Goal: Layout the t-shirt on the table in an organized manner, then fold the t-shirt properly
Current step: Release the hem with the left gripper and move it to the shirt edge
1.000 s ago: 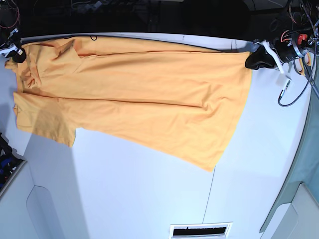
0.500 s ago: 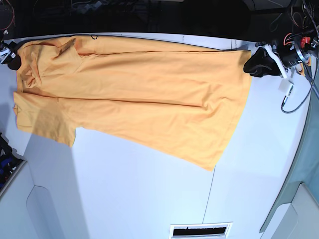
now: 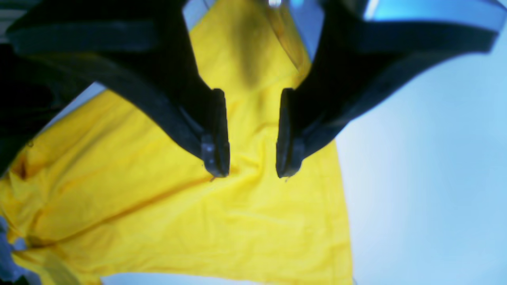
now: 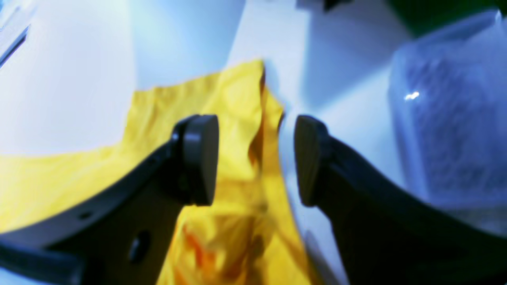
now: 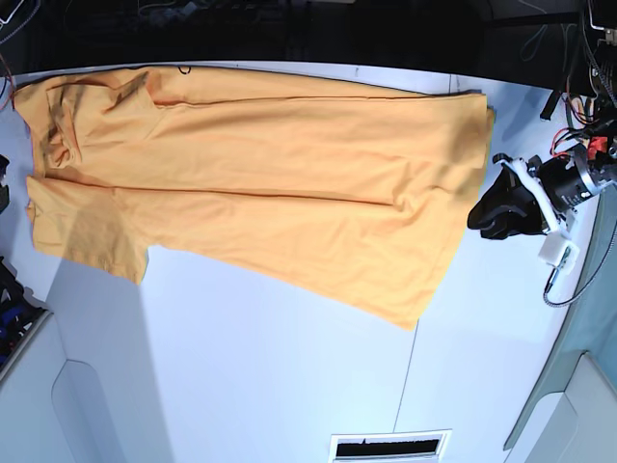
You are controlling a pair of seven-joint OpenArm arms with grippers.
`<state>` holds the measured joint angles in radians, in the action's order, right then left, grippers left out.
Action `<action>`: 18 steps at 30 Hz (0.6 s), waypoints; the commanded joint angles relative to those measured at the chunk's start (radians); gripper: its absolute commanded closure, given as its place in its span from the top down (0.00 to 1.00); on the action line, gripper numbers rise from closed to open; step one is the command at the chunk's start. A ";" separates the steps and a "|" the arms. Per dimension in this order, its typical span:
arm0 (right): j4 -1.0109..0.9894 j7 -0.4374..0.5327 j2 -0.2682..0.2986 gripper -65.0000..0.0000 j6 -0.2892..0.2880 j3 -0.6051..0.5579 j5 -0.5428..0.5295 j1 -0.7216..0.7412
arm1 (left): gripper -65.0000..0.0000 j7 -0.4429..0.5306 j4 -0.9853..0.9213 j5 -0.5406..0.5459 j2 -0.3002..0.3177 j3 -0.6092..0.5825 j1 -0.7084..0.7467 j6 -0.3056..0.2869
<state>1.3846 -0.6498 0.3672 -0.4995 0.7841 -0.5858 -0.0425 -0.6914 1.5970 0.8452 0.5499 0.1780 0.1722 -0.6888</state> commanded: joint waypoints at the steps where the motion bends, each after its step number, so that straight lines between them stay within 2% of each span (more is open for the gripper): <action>1: 0.006 0.037 0.021 0.47 0.012 -0.021 0.019 0.039 | 0.37 0.037 -0.014 0.001 0.019 -0.016 -0.039 -0.009; 5: -0.087 0.097 0.039 0.47 0.066 -0.137 0.129 0.146 | 0.46 0.104 -0.175 -0.116 0.018 -0.140 -0.195 -0.007; 10: -0.313 0.193 0.104 0.47 0.087 -0.270 0.214 0.304 | 0.47 0.136 -0.416 -0.158 0.018 -0.259 -0.396 0.005; 14: -0.478 0.229 0.129 0.47 0.112 -0.294 0.263 0.410 | 0.47 0.199 -0.609 -0.191 0.011 -0.310 -0.520 0.004; 18: -0.610 0.275 0.145 0.47 0.107 -0.294 0.274 0.458 | 0.47 0.217 -0.789 -0.229 -0.027 -0.322 -0.617 0.004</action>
<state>0.7589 -0.3950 0.4873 -0.3912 0.4877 -0.3065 0.3939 -0.4965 0.7902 0.5987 0.5121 -0.1471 -0.4187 -0.6758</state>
